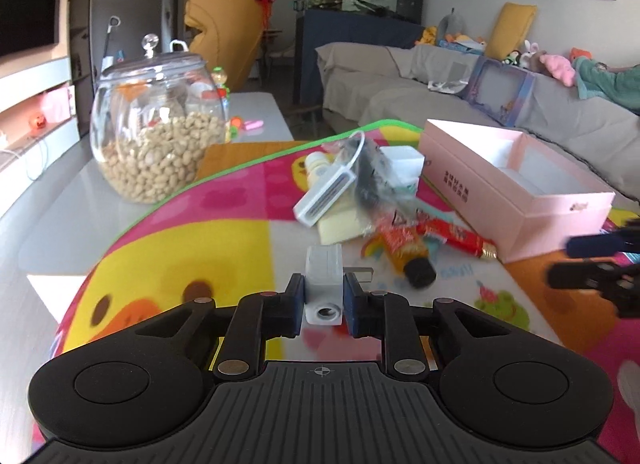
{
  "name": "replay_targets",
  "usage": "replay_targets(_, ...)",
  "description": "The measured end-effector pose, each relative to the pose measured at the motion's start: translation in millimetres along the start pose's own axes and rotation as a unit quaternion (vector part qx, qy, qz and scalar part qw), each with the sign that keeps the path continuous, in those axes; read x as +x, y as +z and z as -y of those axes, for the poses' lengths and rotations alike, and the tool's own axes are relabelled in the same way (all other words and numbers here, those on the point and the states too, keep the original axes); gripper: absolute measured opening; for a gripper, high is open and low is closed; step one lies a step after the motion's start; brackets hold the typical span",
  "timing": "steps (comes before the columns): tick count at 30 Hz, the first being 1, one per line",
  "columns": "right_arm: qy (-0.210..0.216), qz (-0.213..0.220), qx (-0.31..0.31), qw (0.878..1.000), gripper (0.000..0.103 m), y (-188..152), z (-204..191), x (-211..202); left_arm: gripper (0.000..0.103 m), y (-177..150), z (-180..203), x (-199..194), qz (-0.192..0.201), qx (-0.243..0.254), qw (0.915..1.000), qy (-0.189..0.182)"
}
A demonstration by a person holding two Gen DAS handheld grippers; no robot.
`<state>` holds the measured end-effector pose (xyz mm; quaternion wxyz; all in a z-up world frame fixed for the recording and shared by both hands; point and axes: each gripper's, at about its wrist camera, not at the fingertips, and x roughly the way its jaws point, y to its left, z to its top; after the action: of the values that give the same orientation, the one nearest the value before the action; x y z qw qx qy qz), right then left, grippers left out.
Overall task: Organize rigid objects
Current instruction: 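Grasp the white plug with the left tool while the right tool reaches toward the orange bottle, then drop the white plug into the pink box with the left tool while the right tool grasps the orange bottle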
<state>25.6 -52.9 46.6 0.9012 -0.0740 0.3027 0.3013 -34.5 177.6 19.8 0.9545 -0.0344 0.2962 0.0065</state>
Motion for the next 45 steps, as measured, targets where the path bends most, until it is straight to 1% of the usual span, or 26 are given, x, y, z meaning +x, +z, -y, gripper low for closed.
replay_targets(2,0.039,0.001,-0.008,0.999,0.043,9.9,-22.4,18.1,0.024,-4.1,-4.9,-9.7,-0.003,0.0,1.0,-0.002)
replay_targets(3,0.046,0.005,-0.015,0.999,0.043,13.4,-33.9,26.7,0.024,-5.7,-7.3,-13.5,-0.005,0.0,1.0,-0.005)
replay_targets(6,0.036,-0.004,-0.029,0.999,0.043,24.8,-59.0,57.5,0.024,-7.2,-11.5,-17.4,-0.005,-0.003,0.9999,-0.014)
replay_targets(9,0.017,-0.015,-0.031,0.999,0.041,30.9,-66.3,76.3,0.025,-7.3,-14.3,-16.9,0.005,-0.016,0.9997,-0.019)
replay_targets(10,0.015,-0.02,-0.031,0.999,0.034,31.4,-65.9,78.8,0.025,-5.9,-14.2,-15.2,0.008,-0.018,0.9996,-0.02)
replay_targets(11,0.018,-0.026,-0.027,0.999,0.032,30.0,-63.3,79.5,0.025,-4.6,-13.6,-13.1,0.01,-0.02,0.9996,-0.02)
replay_targets(12,0.021,-0.028,-0.021,0.999,0.03,28.6,-60.7,76.7,0.026,-2.7,-12.2,-9.7,0.01,-0.02,0.9995,-0.021)
replay_targets(13,0.027,-0.031,-0.021,0.999,0.022,26.2,-58.7,71.1,0.027,-1.3,-10.4,-6.4,0.008,-0.02,0.9995,-0.022)
replay_targets(16,0.042,-0.042,-0.031,0.998,0.021,9.0,-45.4,45.3,0.03,1.4,-1.1,2.4,0.001,-0.015,0.9996,-0.022)
replay_targets(18,0.029,-0.05,-0.038,0.998,0.019,-4.5,-35.3,28.5,0.032,-1.3,6.6,6.4,-0.007,0.0,0.9999,-0.013)
replay_targets(20,0.024,-0.052,-0.039,0.998,0.019,-15.1,-21.3,9.5,0.033,-4.1,11.5,5.4,-0.005,0.013,0.9999,-0.007)
replay_targets(21,0.013,-0.052,-0.042,0.998,0.019,-19.4,-15.1,2.1,0.033,-5.4,12.3,3.8,-0.005,0.016,0.9998,-0.007)
replay_targets(23,-0.02,-0.043,-0.057,0.997,0.02,-26.0,-6.9,-10.7,0.033,-6.5,11.4,1.8,-0.008,0.008,0.9999,-0.011)
replay_targets(24,-0.023,-0.034,-0.059,0.997,0.02,-27.6,-3.7,-15.8,0.033,-6.7,10.1,1.2,-0.009,0.003,0.9999,-0.013)
replay_targets(25,-0.019,-0.028,-0.057,0.998,0.024,-27.6,-1.2,-18.3,0.033,-6.9,10.0,0.8,-0.009,0.002,0.9999,-0.012)
replay_targets(26,-0.011,-0.023,-0.055,0.998,0.034,-25.1,0.2,-18.8,0.033,-7.3,9.1,0.5,-0.01,0.002,0.9999,-0.012)
replay_targets(27,-0.005,-0.016,-0.057,0.998,0.04,-22.7,-0.6,-18.1,0.033,-7.6,9.2,0.0,-0.011,0.004,0.9999,-0.011)
replay_targets(28,0.001,-0.007,-0.068,0.998,0.05,-18.8,-3.7,-14.9,0.033,-7.6,9.4,-0.2,-0.013,0.006,0.9998,-0.011)
replay_targets(30,-0.007,0.003,-0.085,0.996,0.052,-10.9,-7.9,-1.8,0.033,-6.5,8.5,-0.4,-0.016,0.006,0.9998,-0.01)
replay_targets(33,-0.012,-0.008,-0.067,0.998,0.052,2.6,-0.2,26.1,0.036,-6.0,6.3,-0.6,-0.023,-0.001,0.9997,-0.01)
replay_targets(34,-0.007,-0.019,-0.052,0.998,0.05,5.9,4.7,34.0,0.036,-6.2,5.7,-0.6,-0.024,-0.004,0.9996,-0.011)
replay_targets(35,-0.001,-0.029,-0.039,0.999,0.043,8.3,7.8,38.7,0.036,-6.4,6.0,-1.1,-0.025,-0.004,0.9996,-0.011)
replay_targets(36,0.005,-0.033,-0.032,0.999,0.039,8.9,9.2,38.9,0.035,-6.9,7.0,-1.9,-0.025,0.0,0.9996,-0.01)
replay_targets(38,0.01,-0.03,-0.037,0.999,0.028,6.0,7.3,29.8,0.035,-8.6,9.7,-4.8,-0.023,0.01,0.9997,-0.008)
replay_targets(42,0.033,-0.039,-0.017,0.999,0.027,-6.3,7.4,-0.5,0.034,-17.2,22.6,-15.3,-0.014,0.043,0.9988,-0.018)
replay_targets(45,0.039,-0.03,-0.008,0.999,0.027,-14.1,12.0,-29.1,0.03,-22.2,38.9,-26.0,-0.012,0.075,0.9964,-0.038)
